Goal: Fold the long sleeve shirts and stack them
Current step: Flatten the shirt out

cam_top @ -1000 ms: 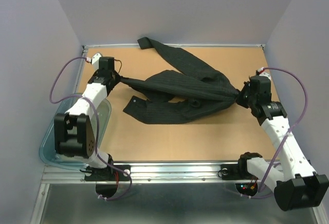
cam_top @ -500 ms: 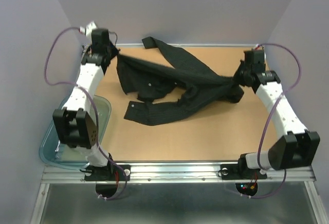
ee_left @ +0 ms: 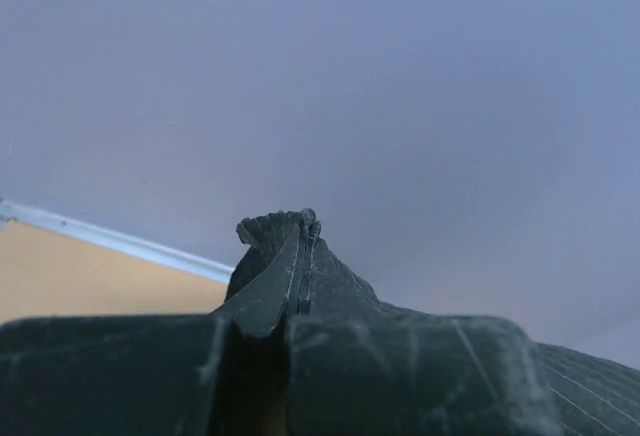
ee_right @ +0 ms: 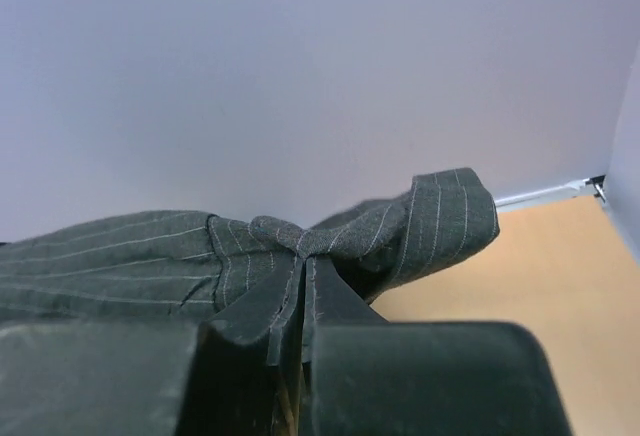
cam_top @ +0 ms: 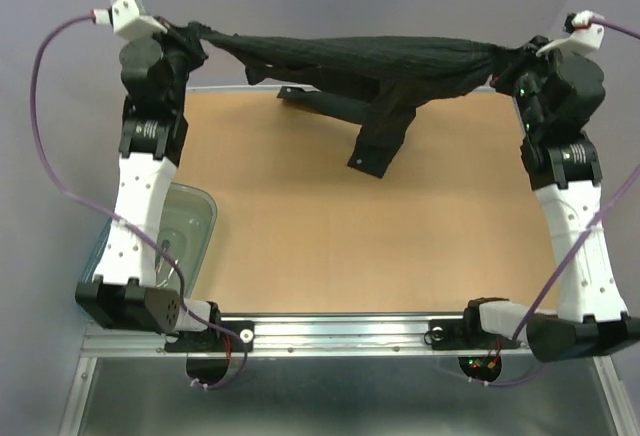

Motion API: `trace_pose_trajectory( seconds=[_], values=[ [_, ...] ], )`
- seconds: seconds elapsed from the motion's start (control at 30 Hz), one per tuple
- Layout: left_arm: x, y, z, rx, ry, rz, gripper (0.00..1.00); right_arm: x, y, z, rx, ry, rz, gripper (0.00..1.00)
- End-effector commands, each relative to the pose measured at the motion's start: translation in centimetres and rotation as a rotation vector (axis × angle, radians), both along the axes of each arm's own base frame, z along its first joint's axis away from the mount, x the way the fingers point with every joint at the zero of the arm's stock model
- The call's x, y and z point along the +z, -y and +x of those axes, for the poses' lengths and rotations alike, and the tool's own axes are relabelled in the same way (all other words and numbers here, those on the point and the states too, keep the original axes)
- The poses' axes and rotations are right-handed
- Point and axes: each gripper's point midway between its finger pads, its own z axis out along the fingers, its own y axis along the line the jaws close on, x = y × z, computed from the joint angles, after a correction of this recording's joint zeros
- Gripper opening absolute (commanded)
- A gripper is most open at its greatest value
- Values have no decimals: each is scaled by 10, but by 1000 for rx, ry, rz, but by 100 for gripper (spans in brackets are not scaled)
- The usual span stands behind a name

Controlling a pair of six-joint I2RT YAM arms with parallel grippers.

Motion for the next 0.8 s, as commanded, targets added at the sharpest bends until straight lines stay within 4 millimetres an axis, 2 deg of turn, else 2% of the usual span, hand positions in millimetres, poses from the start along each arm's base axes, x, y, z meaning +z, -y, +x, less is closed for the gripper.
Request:
trace_pose_trajectory(
  seconds=[0.0,0.03,0.07,0.1,0.13,0.17,0.2,0.23,0.27,0.3,0.33,0.37,0.4,0.43,0.47,0.5,0.53,0.57,0.6,0.63,0.67,0.77],
  values=[
    [-52,-16,-23,57,-20,4,0,-68,1,-9,17,-94,-42,1],
    [-69,-12,-29,41,-50,-24,0,-74,0,-24,27,-92,-36,1],
    [-106,-11,-41,33,-115,-35,0,-119,-1,-30,32,-178,-12,1],
    [-126,-10,-47,27,-157,-48,0,-136,-2,-38,32,-206,10,1],
    [-169,-7,-53,15,-247,-71,0,-143,-2,-56,26,-212,58,1],
    [-168,-4,-59,-1,-251,-91,0,-166,-2,-63,24,-262,56,1],
    [-214,-1,-69,-11,-357,-95,1,-185,-3,-70,16,-299,107,2],
    [-230,1,-78,-21,-393,-109,2,-230,-5,-83,19,-405,129,5],
    [-250,6,-86,-39,-446,-146,4,-248,-6,-93,15,-448,152,7],
    [-288,8,-102,-46,-543,-151,9,-254,-7,-104,5,-456,203,14],
    [-302,9,-111,-51,-584,-156,12,-288,-7,-120,-10,-553,222,19],
    [-315,8,-120,-47,-619,-162,18,-296,-8,-127,-18,-576,243,25],
    [-336,12,-135,-67,-681,-168,42,-302,-9,-135,-21,-591,266,41],
    [-331,13,-143,-78,-662,-163,54,-299,-8,-142,-27,-579,276,49],
    [-331,11,-149,-75,-661,-157,64,-303,-7,-150,-34,-596,277,62],
    [-325,8,-159,-69,-648,-136,77,-300,-7,-153,-29,-589,269,67],
    [-320,6,-162,-66,-637,-124,80,-299,-7,-155,-20,-599,257,70],
    [-314,5,-165,-69,-623,-108,83,-289,-9,-153,-2,-587,245,73],
    [-302,4,-166,-73,-596,-97,84,-287,-14,-152,40,-596,217,74],
    [-298,5,-166,-87,-591,-72,85,-293,-16,-146,51,-640,203,74],
    [-288,10,-165,-119,-572,-66,85,-285,-21,-143,100,-641,169,74],
    [-286,28,-159,-219,-575,-47,84,-288,-44,-136,260,-713,130,74]
  ],
)
